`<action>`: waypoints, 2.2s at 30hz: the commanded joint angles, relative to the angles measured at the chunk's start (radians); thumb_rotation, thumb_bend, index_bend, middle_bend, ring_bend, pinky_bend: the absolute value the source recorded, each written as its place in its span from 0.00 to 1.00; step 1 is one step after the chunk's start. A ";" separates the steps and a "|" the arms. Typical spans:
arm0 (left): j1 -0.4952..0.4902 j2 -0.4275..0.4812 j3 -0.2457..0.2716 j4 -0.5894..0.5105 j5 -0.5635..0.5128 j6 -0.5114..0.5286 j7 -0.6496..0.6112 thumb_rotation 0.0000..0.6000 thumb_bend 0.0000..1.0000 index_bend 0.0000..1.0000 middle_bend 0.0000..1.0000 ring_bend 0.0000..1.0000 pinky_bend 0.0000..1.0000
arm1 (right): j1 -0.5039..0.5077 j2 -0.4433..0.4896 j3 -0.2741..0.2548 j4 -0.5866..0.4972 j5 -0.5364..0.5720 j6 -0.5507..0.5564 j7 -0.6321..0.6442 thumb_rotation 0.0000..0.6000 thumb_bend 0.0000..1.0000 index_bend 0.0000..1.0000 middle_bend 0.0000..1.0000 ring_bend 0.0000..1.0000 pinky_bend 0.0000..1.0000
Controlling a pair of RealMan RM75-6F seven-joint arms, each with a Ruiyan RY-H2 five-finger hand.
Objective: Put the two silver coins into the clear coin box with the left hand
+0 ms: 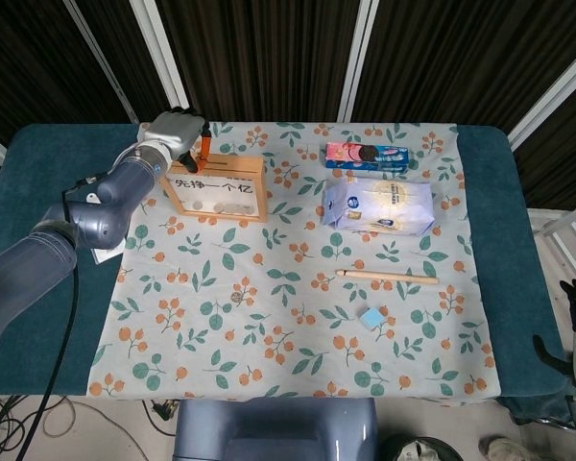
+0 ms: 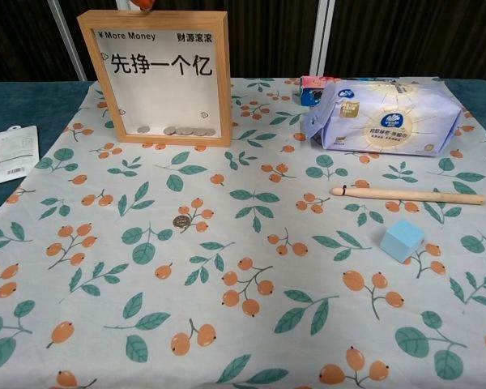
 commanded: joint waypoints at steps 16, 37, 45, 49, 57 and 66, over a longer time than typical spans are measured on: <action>-0.022 -0.030 0.042 0.020 0.040 0.015 -0.070 1.00 0.53 0.56 0.15 0.00 0.00 | -0.003 0.003 0.002 -0.003 0.002 0.003 0.003 1.00 0.37 0.12 0.08 0.03 0.00; -0.035 -0.046 0.070 0.035 0.077 0.022 -0.113 1.00 0.53 0.53 0.14 0.00 0.00 | -0.004 0.006 0.002 -0.007 0.008 -0.001 0.003 1.00 0.37 0.12 0.08 0.03 0.00; -0.040 -0.052 0.081 0.036 0.085 0.029 -0.116 1.00 0.53 0.52 0.14 0.00 0.00 | -0.005 0.007 0.003 -0.009 0.011 0.000 0.001 1.00 0.37 0.12 0.08 0.02 0.00; -0.042 -0.052 0.087 0.036 0.085 0.029 -0.120 1.00 0.53 0.52 0.14 0.00 0.00 | -0.005 0.007 0.003 -0.009 0.011 0.000 0.000 1.00 0.37 0.12 0.08 0.03 0.00; -0.047 -0.057 0.095 0.038 0.087 0.036 -0.126 1.00 0.52 0.51 0.13 0.00 0.00 | -0.005 0.008 0.005 -0.010 0.017 -0.001 -0.003 1.00 0.37 0.12 0.08 0.03 0.00; -0.053 -0.063 0.106 0.040 0.085 0.045 -0.124 1.00 0.49 0.51 0.13 0.00 0.00 | -0.006 0.008 0.006 -0.012 0.020 0.000 -0.003 1.00 0.37 0.12 0.08 0.03 0.00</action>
